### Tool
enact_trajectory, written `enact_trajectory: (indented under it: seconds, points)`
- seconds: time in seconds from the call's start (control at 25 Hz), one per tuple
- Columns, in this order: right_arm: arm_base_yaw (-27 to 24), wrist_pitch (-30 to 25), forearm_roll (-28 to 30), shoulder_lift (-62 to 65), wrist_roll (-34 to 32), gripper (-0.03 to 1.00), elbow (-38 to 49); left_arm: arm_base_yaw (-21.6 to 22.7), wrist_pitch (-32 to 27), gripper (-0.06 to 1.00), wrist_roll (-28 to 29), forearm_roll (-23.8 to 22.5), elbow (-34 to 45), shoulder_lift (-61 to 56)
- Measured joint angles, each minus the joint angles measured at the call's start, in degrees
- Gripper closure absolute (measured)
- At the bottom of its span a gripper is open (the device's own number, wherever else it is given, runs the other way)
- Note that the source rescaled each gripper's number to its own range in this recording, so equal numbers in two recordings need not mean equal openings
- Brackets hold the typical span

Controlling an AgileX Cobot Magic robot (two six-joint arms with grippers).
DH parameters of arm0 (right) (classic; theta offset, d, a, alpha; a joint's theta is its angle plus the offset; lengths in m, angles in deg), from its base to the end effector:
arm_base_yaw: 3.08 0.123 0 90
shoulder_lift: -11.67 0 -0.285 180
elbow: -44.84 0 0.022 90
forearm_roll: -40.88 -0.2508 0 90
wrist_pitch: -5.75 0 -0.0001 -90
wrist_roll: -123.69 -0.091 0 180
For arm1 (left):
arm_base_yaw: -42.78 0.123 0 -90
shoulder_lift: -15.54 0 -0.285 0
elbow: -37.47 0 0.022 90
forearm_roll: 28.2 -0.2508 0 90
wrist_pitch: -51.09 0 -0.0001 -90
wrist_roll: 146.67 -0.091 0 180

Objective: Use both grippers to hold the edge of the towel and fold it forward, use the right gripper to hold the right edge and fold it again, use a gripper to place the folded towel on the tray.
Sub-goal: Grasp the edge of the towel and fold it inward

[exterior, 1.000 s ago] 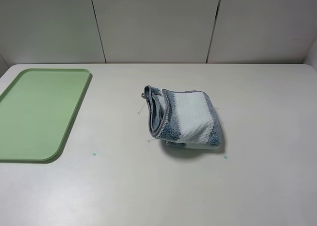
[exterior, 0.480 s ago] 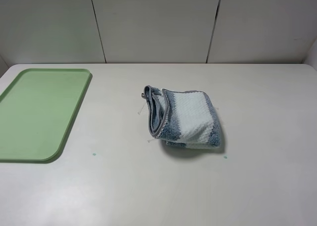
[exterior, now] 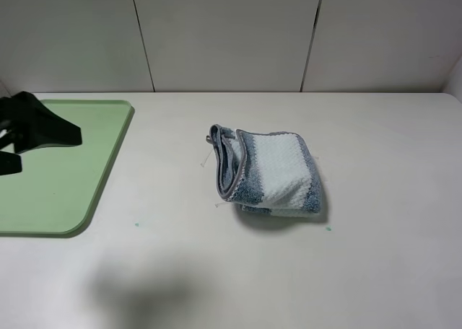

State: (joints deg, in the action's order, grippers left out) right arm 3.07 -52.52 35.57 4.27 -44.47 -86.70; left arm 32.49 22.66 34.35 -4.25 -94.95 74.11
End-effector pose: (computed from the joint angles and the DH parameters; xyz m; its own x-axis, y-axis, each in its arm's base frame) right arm -0.0053 0.0066 0.2817 -0.3717 -0.1976 -0.9071 -0.2397 0.9644 -0.1119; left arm 0.1584 -0.0467 0.2572 -0.7345 -0.2460 -0.6325 0.0391 0.9151 -0.4012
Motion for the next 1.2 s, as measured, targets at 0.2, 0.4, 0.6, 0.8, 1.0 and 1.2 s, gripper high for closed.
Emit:
enact_trajectory:
  seconds: [0.2,0.4,0.6,0.8,1.0,1.2]
  points:
    - [0.0,0.0,0.0,0.0,0.0,-0.03,0.0,-7.9,6.6,-0.05,-0.2,0.5,-2.9,11.0]
    - [0.0,0.0,0.0,0.0,0.0,-0.03,0.0,-13.9,10.5,-0.05,-0.2,1.6,-7.4,19.8]
    - [0.0,0.0,0.0,0.0,0.0,-0.03,0.0,-18.3,11.2,-0.05,-0.2,1.7,-12.9,26.9]
    - [0.0,0.0,0.0,0.0,0.0,-0.03,0.0,-21.1,12.4,-0.05,-0.6,2.2,-17.0,33.1]
    - [0.0,0.0,0.0,0.0,0.0,-0.03,0.0,-23.9,17.2,-0.05,-3.2,2.4,-19.5,38.4]
    - [0.0,0.0,0.0,0.0,0.0,-0.03,0.0,-26.1,18.9,-0.05,-7.0,2.4,-22.3,43.8]
